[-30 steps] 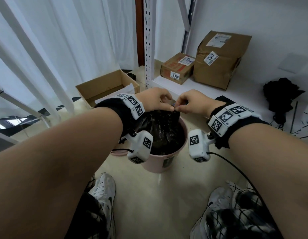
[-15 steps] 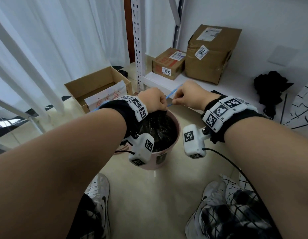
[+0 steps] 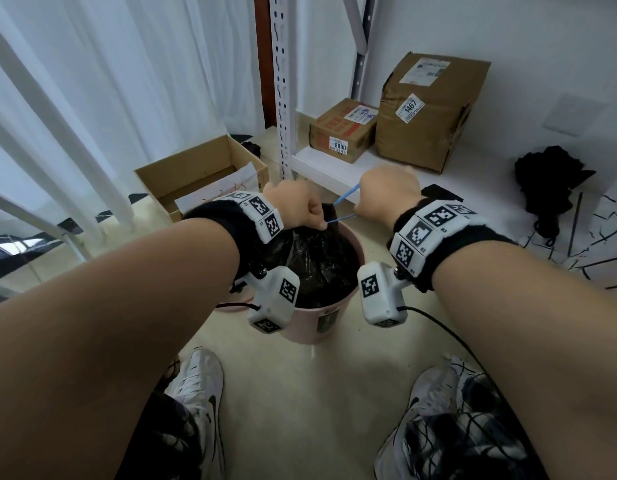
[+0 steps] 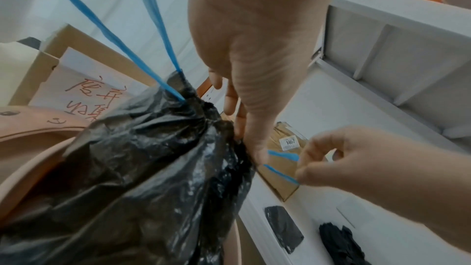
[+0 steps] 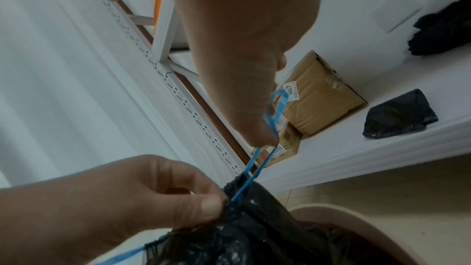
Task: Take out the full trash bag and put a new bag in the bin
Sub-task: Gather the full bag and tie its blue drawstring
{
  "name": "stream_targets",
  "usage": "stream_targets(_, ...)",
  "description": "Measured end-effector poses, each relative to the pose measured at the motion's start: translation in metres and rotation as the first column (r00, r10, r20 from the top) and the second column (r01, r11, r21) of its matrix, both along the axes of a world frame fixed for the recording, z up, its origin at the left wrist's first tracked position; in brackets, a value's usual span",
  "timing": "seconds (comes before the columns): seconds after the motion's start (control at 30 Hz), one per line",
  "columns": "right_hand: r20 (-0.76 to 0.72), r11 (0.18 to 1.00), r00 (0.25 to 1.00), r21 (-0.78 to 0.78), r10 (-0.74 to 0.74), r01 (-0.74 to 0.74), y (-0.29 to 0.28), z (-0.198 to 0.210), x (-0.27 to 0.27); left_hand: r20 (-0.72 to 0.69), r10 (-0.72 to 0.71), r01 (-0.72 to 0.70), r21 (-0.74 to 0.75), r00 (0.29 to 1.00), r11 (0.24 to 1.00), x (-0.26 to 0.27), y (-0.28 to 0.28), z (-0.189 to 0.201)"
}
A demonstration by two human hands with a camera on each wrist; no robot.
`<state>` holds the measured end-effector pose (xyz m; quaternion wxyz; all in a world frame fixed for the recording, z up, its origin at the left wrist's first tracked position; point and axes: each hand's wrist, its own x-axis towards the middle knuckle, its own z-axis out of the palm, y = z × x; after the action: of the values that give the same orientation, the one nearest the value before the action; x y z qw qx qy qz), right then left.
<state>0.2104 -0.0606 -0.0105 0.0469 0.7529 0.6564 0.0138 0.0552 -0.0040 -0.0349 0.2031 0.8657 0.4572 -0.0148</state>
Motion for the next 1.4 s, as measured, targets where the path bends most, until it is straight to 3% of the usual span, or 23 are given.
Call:
stream_targets(0.1,-0.099,0.989,0.988,0.1,0.121,-0.111,0.005,-0.004,0.003,0.175,0.052,-0.063,0.058,0.983,0.996,-0.005,0.006,0.003)
stream_targets(0.17,-0.166,0.983,0.969,0.06,0.181,-0.173,0.01,-0.009,-0.001,0.263,0.077,-0.116,0.136,0.962,0.984,-0.003,0.01,0.006)
stream_targets(0.3,-0.104,0.969,0.978,-0.15,0.182,-0.197,0.022,-0.025,-0.007,0.146,0.066,-0.095,0.203,0.987,0.975,0.004,0.015,0.002)
stream_targets(0.5,-0.075,0.981,0.982,-0.073,0.176,-0.181,0.027,-0.023,-0.005,-0.031,0.012,-0.008,0.142,0.999,0.99,0.019,0.015,-0.01)
stream_targets(0.57,-0.16,0.981,0.975,-0.092,0.153,-0.169,0.027,-0.023,-0.004,-0.056,0.008,-0.001,0.134,0.998,0.991,0.022,0.015,-0.012)
stream_targets(0.67,-0.376,0.978,0.919,-0.118,0.117,-0.173,0.023,-0.024,-0.003,-0.025,0.016,-0.013,0.132,1.0,0.991,0.025,0.013,-0.012)
stream_targets(0.77,-0.489,0.98,0.869,-0.12,0.078,-0.156,0.015,-0.02,-0.003,-0.025,0.022,-0.019,0.134,0.999,0.991,0.025,0.01,-0.011)
stream_targets(0.9,-0.444,0.925,0.896,-0.337,0.006,-0.173,0.014,-0.024,0.0,0.009,0.028,-0.029,0.097,1.0,0.995,0.024,0.009,-0.012)
stream_targets(1.0,-0.457,0.9,0.889,-0.395,-0.02,-0.183,0.011,-0.025,0.002,0.031,-0.002,0.0,0.054,1.0,0.999,0.022,0.009,-0.009)
stream_targets(1.07,-0.485,0.908,0.874,-0.371,-0.01,-0.195,0.008,-0.024,0.003,0.027,-0.026,0.025,0.007,0.999,1.0,0.019,0.01,-0.008)
stream_targets(1.2,-0.61,0.984,0.792,-0.142,0.001,-0.11,0.016,-0.023,0.009,0.067,-0.056,0.061,-0.079,0.996,0.995,0.016,0.013,-0.009)
stream_targets(1.4,-0.59,0.991,0.797,0.086,0.132,-0.101,0.017,-0.011,0.014,0.104,0.041,-0.049,0.073,0.994,0.996,0.023,0.006,-0.003)
